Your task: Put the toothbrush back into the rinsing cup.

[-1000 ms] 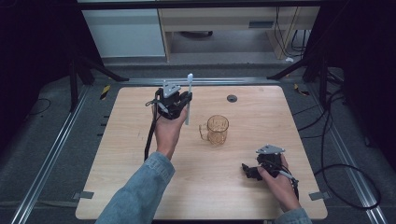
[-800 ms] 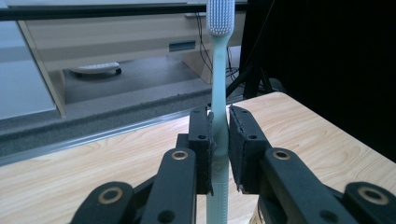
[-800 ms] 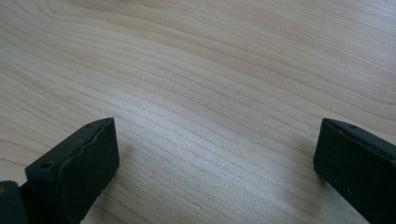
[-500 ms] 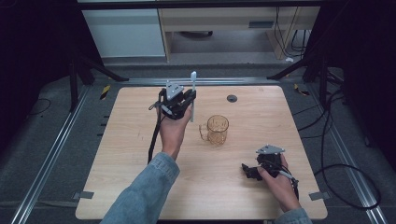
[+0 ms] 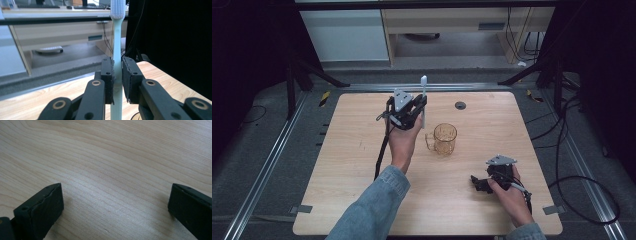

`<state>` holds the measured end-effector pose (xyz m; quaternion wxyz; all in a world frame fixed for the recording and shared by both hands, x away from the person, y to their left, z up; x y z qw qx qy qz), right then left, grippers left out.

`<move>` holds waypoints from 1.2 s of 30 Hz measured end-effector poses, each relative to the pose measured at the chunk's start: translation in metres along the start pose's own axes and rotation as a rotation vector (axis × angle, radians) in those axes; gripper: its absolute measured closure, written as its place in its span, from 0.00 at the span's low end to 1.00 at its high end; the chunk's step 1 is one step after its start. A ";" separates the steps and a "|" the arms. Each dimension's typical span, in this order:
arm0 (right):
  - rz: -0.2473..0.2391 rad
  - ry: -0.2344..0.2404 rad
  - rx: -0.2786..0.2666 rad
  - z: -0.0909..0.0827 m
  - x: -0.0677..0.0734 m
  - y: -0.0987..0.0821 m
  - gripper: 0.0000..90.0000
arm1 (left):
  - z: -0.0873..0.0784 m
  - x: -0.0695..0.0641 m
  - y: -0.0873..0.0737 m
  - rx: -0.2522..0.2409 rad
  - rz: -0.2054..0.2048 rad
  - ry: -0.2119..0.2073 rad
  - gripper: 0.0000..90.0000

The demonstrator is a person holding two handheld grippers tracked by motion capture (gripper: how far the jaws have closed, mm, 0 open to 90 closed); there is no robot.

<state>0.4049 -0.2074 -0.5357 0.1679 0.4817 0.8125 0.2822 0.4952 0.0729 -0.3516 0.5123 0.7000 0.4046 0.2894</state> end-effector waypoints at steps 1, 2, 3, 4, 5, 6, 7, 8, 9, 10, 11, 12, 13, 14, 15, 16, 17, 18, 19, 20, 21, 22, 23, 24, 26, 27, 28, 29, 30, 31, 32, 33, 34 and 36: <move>-0.001 0.000 0.000 0.000 0.000 0.000 0.01 | 0.000 0.000 0.000 0.000 0.000 0.000 0.88; -0.001 0.000 0.000 0.000 0.000 0.000 0.01 | 0.000 -0.001 0.000 -0.006 0.000 -0.005 0.88; 0.001 -0.001 0.001 0.000 0.000 0.000 0.01 | 0.000 -0.002 -0.001 -0.014 -0.003 -0.009 0.88; 0.000 0.001 0.000 0.000 0.000 0.000 0.01 | 0.000 -0.003 -0.001 -0.022 -0.002 -0.008 0.88; -0.002 0.000 0.000 0.000 0.000 0.000 0.01 | 0.000 -0.004 -0.001 -0.029 -0.001 -0.002 0.88; -0.002 0.000 0.000 0.000 0.000 0.000 0.01 | 0.000 -0.005 -0.001 -0.041 -0.006 -0.011 0.88; -0.003 -0.001 0.000 0.000 0.000 0.000 0.01 | 0.000 -0.006 -0.001 -0.045 -0.007 -0.012 0.88; -0.003 -0.002 0.000 0.000 0.000 0.000 0.01 | 0.000 -0.007 -0.002 -0.043 -0.006 -0.015 0.88; -0.003 -0.002 0.000 0.000 0.000 0.000 0.01 | 0.000 -0.007 -0.002 -0.043 -0.006 -0.015 0.88; -0.003 -0.001 0.000 0.000 0.000 0.000 0.01 | 0.000 -0.007 -0.003 -0.043 0.001 -0.008 0.88; -0.003 -0.001 0.000 0.000 0.000 0.000 0.01 | 0.000 -0.007 -0.004 -0.051 -0.003 -0.013 0.88; -0.003 -0.001 0.000 0.000 0.000 0.000 0.01 | -0.001 -0.006 -0.006 -0.054 -0.002 -0.012 0.88; -0.003 -0.001 0.000 0.000 0.000 0.000 0.01 | -0.001 -0.006 -0.006 -0.054 -0.002 -0.012 0.88; -0.003 -0.001 0.000 0.000 0.000 0.000 0.01 | -0.002 -0.006 -0.008 -0.056 -0.008 -0.012 0.88; -0.003 -0.001 0.000 0.000 0.000 0.000 0.01 | -0.002 -0.005 -0.010 -0.058 -0.011 -0.008 0.88; -0.003 0.000 0.000 0.000 0.000 0.000 0.01 | -0.002 -0.005 -0.012 -0.058 -0.016 -0.012 0.88; -0.002 0.000 0.001 0.000 0.000 0.000 0.01 | -0.001 -0.004 -0.015 -0.063 -0.026 -0.012 0.88; -0.003 0.000 0.000 0.000 0.000 0.000 0.01 | -0.002 -0.004 -0.016 -0.067 -0.031 -0.011 0.88; -0.003 -0.001 0.000 0.000 0.000 0.000 0.01 | -0.002 -0.003 -0.017 -0.073 -0.031 -0.009 0.88; -0.003 0.000 0.000 0.000 0.000 0.000 0.01 | -0.002 -0.003 -0.017 -0.077 -0.034 -0.012 0.88; -0.003 0.000 0.000 0.000 0.000 0.000 0.01 | -0.003 -0.003 -0.018 -0.079 -0.033 -0.011 0.88; -0.003 0.000 0.000 0.000 0.000 0.000 0.01 | -0.004 -0.004 -0.018 -0.087 -0.031 -0.008 0.88; -0.003 0.000 0.000 0.000 0.000 0.000 0.01 | -0.004 -0.004 -0.018 -0.090 -0.029 -0.007 0.88; -0.002 0.001 0.000 0.000 0.000 0.000 0.01 | -0.005 -0.004 -0.019 -0.096 -0.030 -0.008 0.88; -0.002 0.001 0.000 0.000 0.000 0.000 0.01 | -0.005 -0.004 -0.020 -0.100 -0.029 -0.007 0.88; -0.002 0.001 0.000 0.000 0.000 0.000 0.01 | -0.005 -0.005 -0.021 -0.105 -0.034 -0.010 0.88; -0.003 0.001 0.000 0.000 0.000 0.000 0.01 | -0.004 -0.006 -0.023 -0.111 -0.032 -0.012 0.88; -0.003 0.001 0.000 0.000 0.000 0.000 0.01 | -0.004 -0.006 -0.023 -0.111 -0.032 -0.012 0.88; -0.004 0.002 0.000 0.000 0.000 0.000 0.01 | -0.003 -0.006 -0.026 -0.117 -0.038 -0.013 0.88; -0.005 0.003 0.000 0.000 0.000 0.000 0.01 | -0.003 -0.006 -0.028 -0.119 -0.043 -0.016 0.88; -0.005 0.003 0.000 0.000 0.000 0.000 0.01 | -0.002 -0.006 -0.029 -0.122 -0.047 -0.017 0.88; -0.005 0.003 0.000 0.000 0.000 0.000 0.01 | -0.002 -0.006 -0.029 -0.122 -0.047 -0.017 0.88; -0.005 0.003 0.000 0.000 0.000 0.000 0.01 | -0.001 -0.006 -0.033 -0.121 -0.052 -0.020 0.88; -0.005 0.003 0.000 0.000 0.000 0.000 0.01 | 0.000 -0.006 -0.035 -0.126 -0.056 -0.023 0.88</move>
Point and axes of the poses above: each handheld gripper's, and its own axes: z roughly forward along the jaws, y roughly out of its top, x roughly to its left, the point moved 3 cm from there along z, roughly forward along the jaws, and after that the axes turned 8 degrees about x, right-handed, at the moved point
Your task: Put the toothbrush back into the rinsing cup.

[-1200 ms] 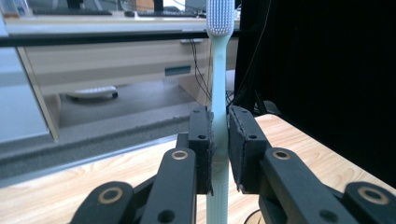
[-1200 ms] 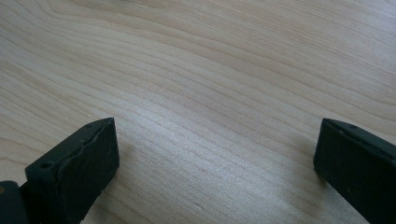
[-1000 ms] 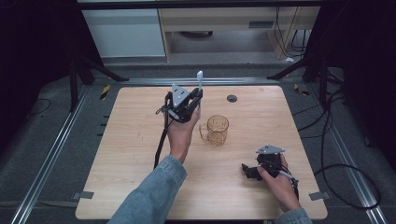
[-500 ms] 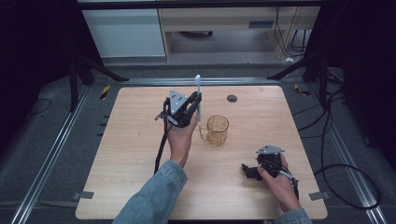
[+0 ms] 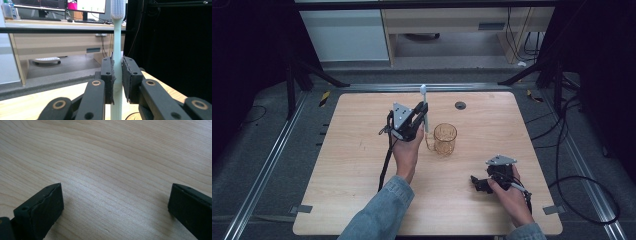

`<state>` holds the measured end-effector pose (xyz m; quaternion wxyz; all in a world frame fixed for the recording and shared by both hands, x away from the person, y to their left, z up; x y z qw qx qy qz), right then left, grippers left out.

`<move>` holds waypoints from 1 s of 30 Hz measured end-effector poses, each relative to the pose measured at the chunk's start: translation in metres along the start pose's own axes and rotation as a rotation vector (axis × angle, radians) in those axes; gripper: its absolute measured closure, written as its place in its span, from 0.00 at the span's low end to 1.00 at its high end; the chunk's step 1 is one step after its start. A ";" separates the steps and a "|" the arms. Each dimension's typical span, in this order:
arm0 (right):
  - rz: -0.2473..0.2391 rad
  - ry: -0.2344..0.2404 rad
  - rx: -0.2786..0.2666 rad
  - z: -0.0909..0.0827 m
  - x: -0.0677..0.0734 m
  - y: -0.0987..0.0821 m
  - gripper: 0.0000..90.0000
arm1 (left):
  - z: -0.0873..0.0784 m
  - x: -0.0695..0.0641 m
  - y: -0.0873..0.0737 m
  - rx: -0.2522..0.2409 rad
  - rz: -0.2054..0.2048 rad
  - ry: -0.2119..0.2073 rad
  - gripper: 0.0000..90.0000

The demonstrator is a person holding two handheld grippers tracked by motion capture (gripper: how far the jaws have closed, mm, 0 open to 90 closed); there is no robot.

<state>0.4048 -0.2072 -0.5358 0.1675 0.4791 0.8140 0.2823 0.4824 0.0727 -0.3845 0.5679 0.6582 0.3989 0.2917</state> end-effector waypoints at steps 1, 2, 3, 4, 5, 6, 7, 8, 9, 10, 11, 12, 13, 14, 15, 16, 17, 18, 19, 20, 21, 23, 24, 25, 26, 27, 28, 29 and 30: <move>0.000 0.000 0.000 0.000 0.000 0.000 0.01 | 0.000 -0.001 -0.001 -0.004 0.000 0.000 0.88; 0.000 0.000 0.000 0.000 0.000 0.000 0.01 | 0.001 -0.001 -0.002 -0.003 0.000 -0.003 0.88; -0.002 -0.001 0.000 0.000 0.000 0.000 0.01 | 0.001 -0.002 -0.003 -0.004 -0.002 -0.004 0.88; 0.000 0.000 0.000 0.000 0.000 0.000 0.01 | 0.001 -0.002 -0.004 -0.004 0.001 -0.006 0.88; -0.003 0.000 0.000 0.000 0.000 0.000 0.01 | 0.001 -0.003 -0.005 -0.005 0.004 -0.006 0.88; -0.003 0.001 0.000 0.000 0.000 0.000 0.01 | 0.001 -0.004 -0.006 -0.008 0.003 -0.007 0.88; -0.005 0.000 0.001 0.000 0.000 0.000 0.01 | 0.000 -0.004 -0.007 -0.011 0.013 -0.002 0.88; -0.005 0.000 0.001 0.000 0.000 0.000 0.01 | 0.000 -0.004 -0.007 -0.011 0.013 -0.002 0.88; -0.005 0.000 0.001 0.000 0.000 0.000 0.01 | 0.000 -0.004 -0.008 -0.015 0.014 -0.003 0.88; -0.005 0.000 0.001 0.000 0.000 0.000 0.01 | -0.001 -0.004 -0.009 -0.019 0.018 -0.004 0.88; -0.004 0.001 0.000 0.000 0.000 0.000 0.01 | 0.000 -0.005 -0.009 -0.020 0.019 -0.011 0.88; -0.005 0.001 0.000 0.000 0.000 0.000 0.01 | 0.000 -0.005 -0.011 -0.021 0.024 -0.014 0.88; -0.005 0.001 0.000 0.000 0.000 0.000 0.01 | 0.000 -0.005 -0.012 -0.025 0.024 -0.009 0.88; -0.005 0.001 0.000 0.000 0.000 0.000 0.01 | 0.000 -0.005 -0.012 -0.025 0.024 -0.009 0.88; -0.004 0.002 -0.001 0.000 0.000 0.000 0.00 | 0.001 -0.005 -0.013 -0.027 0.019 -0.012 0.88; -0.003 0.002 -0.001 0.000 0.000 0.000 0.01 | 0.001 -0.005 -0.014 -0.029 0.018 -0.013 0.88; -0.003 0.002 -0.001 0.000 0.000 0.000 0.01 | 0.001 -0.005 -0.014 -0.029 0.018 -0.013 0.88; -0.004 0.002 0.000 0.000 0.000 0.000 0.01 | 0.002 -0.005 -0.015 -0.026 0.016 -0.013 0.88; -0.004 0.002 0.000 0.000 0.000 0.000 0.01 | 0.002 -0.005 -0.016 -0.027 0.016 -0.011 0.88; -0.004 0.002 -0.001 0.000 0.000 0.000 0.01 | 0.003 -0.004 -0.017 -0.027 0.015 -0.009 0.88; -0.004 0.002 -0.001 0.000 0.000 0.000 0.01 | 0.003 -0.004 -0.018 -0.026 0.014 -0.009 0.88; -0.004 0.002 -0.001 0.000 0.000 0.000 0.01 | 0.003 -0.003 -0.019 -0.028 0.010 -0.010 0.88; -0.007 0.003 -0.001 0.000 0.000 0.000 0.01 | 0.004 -0.002 -0.020 -0.028 0.009 -0.012 0.88; -0.007 0.003 -0.001 0.000 0.000 0.000 0.01 | 0.004 -0.002 -0.021 -0.028 0.009 -0.011 0.88; -0.007 0.003 -0.001 0.000 0.000 0.000 0.01 | 0.004 -0.002 -0.021 -0.028 0.009 -0.011 0.88; -0.007 0.003 -0.001 0.000 0.000 0.000 0.01 | 0.004 -0.002 -0.021 -0.032 0.007 -0.012 0.88; -0.007 0.003 -0.001 0.000 0.000 0.000 0.01 | 0.005 -0.003 -0.023 -0.034 0.008 -0.014 0.88; -0.007 0.004 0.000 0.000 0.000 0.000 0.01 | 0.005 -0.003 -0.023 -0.034 0.008 -0.014 0.88; -0.007 0.004 0.000 0.000 0.000 0.000 0.01 | 0.006 -0.003 -0.023 -0.035 0.006 -0.014 0.88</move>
Point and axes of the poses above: each handheld gripper's, and its own axes: z roughly forward along the jaws, y roughly out of its top, x roughly to its left, the point moved 3 cm from there along z, roughly forward along the jaws, and after that the axes turned 8 degrees about x, right-handed, at the moved point
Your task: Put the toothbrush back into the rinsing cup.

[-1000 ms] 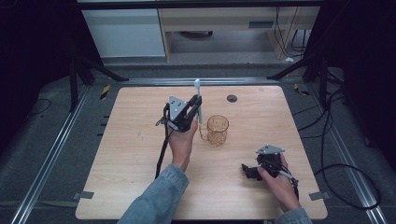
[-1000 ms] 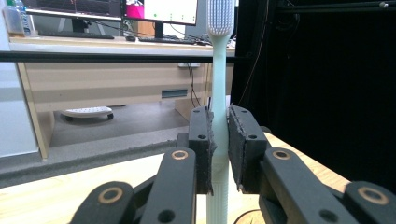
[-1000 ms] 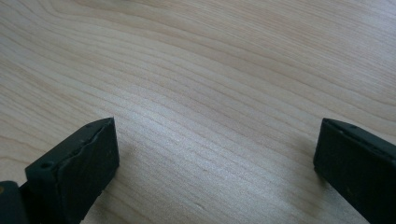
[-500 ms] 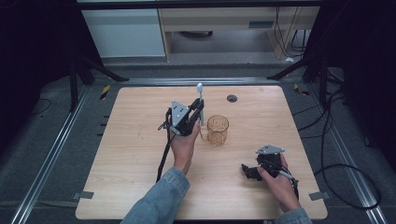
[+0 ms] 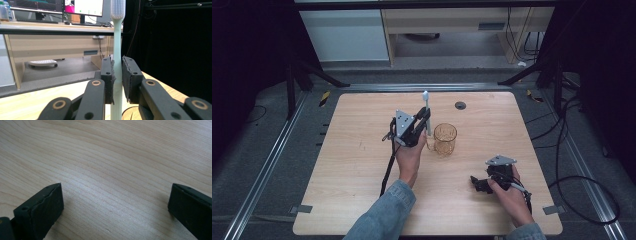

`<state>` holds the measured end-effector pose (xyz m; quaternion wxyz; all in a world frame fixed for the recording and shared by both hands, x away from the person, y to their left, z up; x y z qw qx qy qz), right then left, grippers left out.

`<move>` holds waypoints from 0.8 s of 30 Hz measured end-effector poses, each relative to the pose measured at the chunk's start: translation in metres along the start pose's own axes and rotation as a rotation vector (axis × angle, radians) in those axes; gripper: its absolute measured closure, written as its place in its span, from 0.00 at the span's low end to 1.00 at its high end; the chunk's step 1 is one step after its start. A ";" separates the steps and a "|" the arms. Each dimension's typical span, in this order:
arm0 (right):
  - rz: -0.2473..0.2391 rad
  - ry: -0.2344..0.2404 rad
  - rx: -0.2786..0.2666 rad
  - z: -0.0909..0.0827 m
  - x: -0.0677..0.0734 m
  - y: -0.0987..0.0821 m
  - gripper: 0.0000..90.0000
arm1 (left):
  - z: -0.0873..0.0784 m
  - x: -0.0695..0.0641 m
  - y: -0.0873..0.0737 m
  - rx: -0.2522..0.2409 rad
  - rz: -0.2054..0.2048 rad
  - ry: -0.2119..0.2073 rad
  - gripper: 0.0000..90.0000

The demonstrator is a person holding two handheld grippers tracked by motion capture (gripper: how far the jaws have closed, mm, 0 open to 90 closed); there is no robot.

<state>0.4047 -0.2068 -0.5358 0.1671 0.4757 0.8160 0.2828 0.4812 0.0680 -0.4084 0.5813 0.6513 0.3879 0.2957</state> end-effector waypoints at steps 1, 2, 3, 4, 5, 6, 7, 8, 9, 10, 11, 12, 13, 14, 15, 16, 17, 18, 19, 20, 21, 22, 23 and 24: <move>0.000 0.000 0.000 0.000 0.000 0.000 0.01 | 0.000 0.000 -0.001 -0.003 0.000 0.002 0.88; -0.001 0.000 0.000 0.000 0.000 0.000 0.01 | 0.001 0.000 -0.003 0.000 0.003 0.002 0.88; 0.000 0.000 0.000 0.000 0.000 0.000 0.01 | 0.002 0.000 -0.004 -0.001 0.005 0.004 0.88; 0.001 -0.001 0.001 0.000 0.000 0.000 0.01 | 0.003 0.000 -0.005 0.001 0.002 0.003 0.88; 0.001 -0.001 0.001 0.000 0.000 0.000 0.01 | 0.003 0.000 -0.005 0.001 0.002 0.003 0.88; -0.001 -0.001 0.000 0.000 0.000 0.000 0.01 | 0.004 0.000 -0.007 0.002 -0.001 0.001 0.88; -0.001 -0.001 0.000 0.000 0.000 0.000 0.01 | 0.004 0.000 -0.007 0.002 -0.001 0.001 0.88; 0.000 -0.001 0.000 0.000 0.000 0.000 0.01 | 0.005 -0.001 -0.010 0.004 -0.001 -0.001 0.88; 0.000 -0.001 0.000 0.000 0.000 0.000 0.01 | 0.005 -0.001 -0.010 0.004 -0.001 -0.001 0.88; 0.002 -0.001 0.001 0.000 0.000 0.000 0.01 | 0.005 -0.001 -0.011 0.006 -0.001 -0.002 0.88; -0.001 0.000 0.000 0.000 0.000 0.000 0.01 | 0.005 -0.002 -0.013 0.007 -0.001 -0.002 0.88; -0.001 0.001 0.000 0.000 0.000 0.000 0.01 | 0.005 -0.002 -0.014 0.010 0.003 -0.003 0.88; 0.001 0.001 0.001 0.000 0.000 0.000 0.01 | 0.006 -0.002 -0.018 0.015 0.003 0.000 0.88; 0.001 0.001 0.001 0.000 0.000 0.000 0.01 | 0.006 -0.002 -0.018 0.015 0.003 0.000 0.88; -0.001 0.002 0.000 0.000 0.000 0.000 0.01 | 0.007 -0.002 -0.019 0.015 -0.002 0.000 0.88; -0.001 0.002 0.001 0.000 0.000 0.000 0.01 | 0.007 -0.002 -0.022 0.019 -0.004 -0.004 0.88; 0.000 0.003 0.000 0.000 0.000 0.000 0.01 | 0.007 -0.002 -0.022 0.019 -0.004 -0.004 0.88; -0.001 0.002 0.000 0.000 0.000 0.000 0.01 | 0.007 -0.001 -0.025 0.025 -0.002 0.002 0.88; -0.001 0.004 0.000 0.000 0.000 0.000 0.01 | 0.007 -0.002 -0.027 0.025 -0.004 -0.004 0.88; -0.002 0.005 -0.001 0.000 0.000 0.000 0.01 | 0.007 -0.002 -0.027 0.025 -0.004 -0.004 0.88; -0.001 0.004 -0.001 0.000 0.000 0.000 0.01 | 0.007 -0.001 -0.029 0.029 -0.001 0.004 0.88; -0.001 0.004 -0.001 0.000 0.000 0.000 0.01 | 0.007 -0.001 -0.029 0.029 -0.001 0.004 0.88; -0.003 0.004 -0.002 0.000 0.000 0.000 0.01 | 0.007 -0.001 -0.030 0.029 -0.003 -0.001 0.88; -0.003 0.004 0.000 0.000 0.000 0.000 0.01 | 0.007 0.000 -0.032 0.028 -0.006 0.000 0.88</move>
Point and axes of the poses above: each handheld gripper's, and its own axes: z roughly forward along the jaws, y roughly out of its top, x roughly to its left, the point moved 3 cm from there along z, roughly forward along the jaws, and after that the axes turned 8 degrees about x, right-handed, at the moved point
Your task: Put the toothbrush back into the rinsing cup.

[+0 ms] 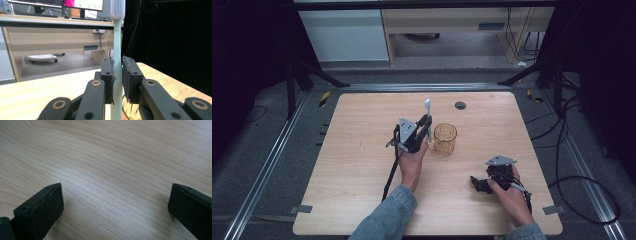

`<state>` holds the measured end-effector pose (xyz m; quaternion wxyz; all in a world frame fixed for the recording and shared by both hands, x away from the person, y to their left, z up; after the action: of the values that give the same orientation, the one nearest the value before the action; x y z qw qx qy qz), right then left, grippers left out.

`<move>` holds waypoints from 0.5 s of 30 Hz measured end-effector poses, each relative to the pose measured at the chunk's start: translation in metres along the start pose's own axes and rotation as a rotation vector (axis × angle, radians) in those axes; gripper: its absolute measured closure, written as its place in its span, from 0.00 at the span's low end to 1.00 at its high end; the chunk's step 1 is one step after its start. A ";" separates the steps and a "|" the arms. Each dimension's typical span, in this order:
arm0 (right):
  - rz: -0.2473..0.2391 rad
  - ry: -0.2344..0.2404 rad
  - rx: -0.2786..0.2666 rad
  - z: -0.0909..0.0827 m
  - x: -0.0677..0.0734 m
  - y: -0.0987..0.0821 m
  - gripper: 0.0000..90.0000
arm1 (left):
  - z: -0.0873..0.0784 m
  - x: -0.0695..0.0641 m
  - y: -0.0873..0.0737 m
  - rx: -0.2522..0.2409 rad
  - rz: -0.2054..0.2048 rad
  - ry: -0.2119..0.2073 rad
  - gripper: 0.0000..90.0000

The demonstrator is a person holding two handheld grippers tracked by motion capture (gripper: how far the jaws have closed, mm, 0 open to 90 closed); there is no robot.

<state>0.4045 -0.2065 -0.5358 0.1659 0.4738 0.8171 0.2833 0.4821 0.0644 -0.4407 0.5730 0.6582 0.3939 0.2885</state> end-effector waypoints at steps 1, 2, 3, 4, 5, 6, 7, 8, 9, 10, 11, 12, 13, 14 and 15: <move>0.000 0.000 -0.001 0.000 0.000 0.000 0.01 | 0.000 0.000 -0.001 0.001 0.000 0.001 0.88; 0.000 0.000 -0.001 0.000 0.000 0.000 0.01 | 0.000 0.000 -0.001 0.001 0.000 0.001 0.88; -0.002 0.000 -0.001 0.000 0.000 0.000 0.01 | 0.000 0.001 -0.003 0.001 0.000 0.002 0.88; -0.003 0.000 -0.001 0.000 0.000 0.000 0.01 | 0.000 0.000 -0.004 0.004 -0.001 0.001 0.88; -0.001 0.001 -0.001 0.000 0.000 0.000 0.01 | 0.001 0.000 -0.005 0.003 0.001 0.001 0.88; -0.001 0.001 -0.001 0.000 0.000 0.000 0.01 | 0.001 0.000 -0.005 0.003 0.001 0.001 0.88; -0.001 0.003 -0.002 0.000 0.000 0.000 0.01 | 0.000 0.000 -0.007 0.006 0.001 0.006 0.88; -0.001 0.003 -0.002 0.000 0.000 0.000 0.01 | 0.000 -0.001 -0.008 0.005 0.003 0.001 0.88; -0.001 0.003 -0.002 0.000 0.000 0.000 0.01 | 0.000 -0.001 -0.009 0.005 0.003 0.002 0.88; -0.002 0.004 -0.003 0.000 0.000 0.000 0.01 | 0.000 -0.001 -0.010 0.007 0.005 0.002 0.88; -0.002 0.004 -0.003 0.000 0.000 0.000 0.01 | 0.000 -0.002 -0.011 0.008 0.006 0.003 0.88; -0.002 0.004 -0.003 0.000 0.000 0.000 0.01 | -0.001 -0.002 -0.012 0.009 0.005 0.004 0.88; -0.002 0.004 -0.002 0.000 0.000 0.000 0.01 | -0.001 -0.002 -0.013 0.008 0.005 0.004 0.88; -0.003 0.005 -0.003 0.000 0.000 0.000 0.01 | -0.002 -0.002 -0.014 0.010 0.006 0.004 0.88; -0.003 0.005 -0.003 0.000 0.000 0.000 0.01 | -0.002 -0.002 -0.014 0.010 0.006 0.004 0.88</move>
<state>0.4045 -0.2062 -0.5359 0.1651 0.4718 0.8178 0.2853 0.4767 0.0646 -0.4540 0.5679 0.6617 0.3947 0.2895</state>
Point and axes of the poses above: each handheld gripper's, and its own axes: z roughly forward along the jaws, y roughly out of its top, x roughly to its left, the point moved 3 cm from there along z, roughly forward along the jaws, and after that the axes turned 8 degrees about x, right-handed, at the moved point
